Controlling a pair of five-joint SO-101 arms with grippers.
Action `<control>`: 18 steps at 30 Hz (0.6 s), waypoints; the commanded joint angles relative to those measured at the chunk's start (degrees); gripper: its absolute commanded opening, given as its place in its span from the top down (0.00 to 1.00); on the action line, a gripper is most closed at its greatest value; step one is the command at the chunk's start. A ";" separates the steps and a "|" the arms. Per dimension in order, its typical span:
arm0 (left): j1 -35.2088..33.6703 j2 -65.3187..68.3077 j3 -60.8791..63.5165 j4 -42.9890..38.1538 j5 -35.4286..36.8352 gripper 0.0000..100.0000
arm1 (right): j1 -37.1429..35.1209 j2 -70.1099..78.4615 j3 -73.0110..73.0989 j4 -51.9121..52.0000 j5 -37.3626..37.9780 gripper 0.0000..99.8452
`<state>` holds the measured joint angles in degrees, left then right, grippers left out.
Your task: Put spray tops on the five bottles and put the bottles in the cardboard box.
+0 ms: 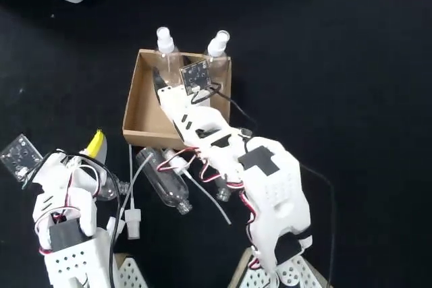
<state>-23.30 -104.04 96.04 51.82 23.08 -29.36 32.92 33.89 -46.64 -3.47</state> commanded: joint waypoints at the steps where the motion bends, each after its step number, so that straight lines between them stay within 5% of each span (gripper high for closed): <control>1: 0.04 -0.53 1.36 0.18 -0.44 0.70 | 0.97 -1.10 -0.57 -0.79 0.44 0.77; 18: 0.04 -0.53 1.36 0.18 -0.44 0.70 | 0.97 -10.77 8.92 -0.70 0.53 0.77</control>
<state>-23.30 -104.04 96.04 51.82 23.08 -29.27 27.47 42.15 -46.64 -3.47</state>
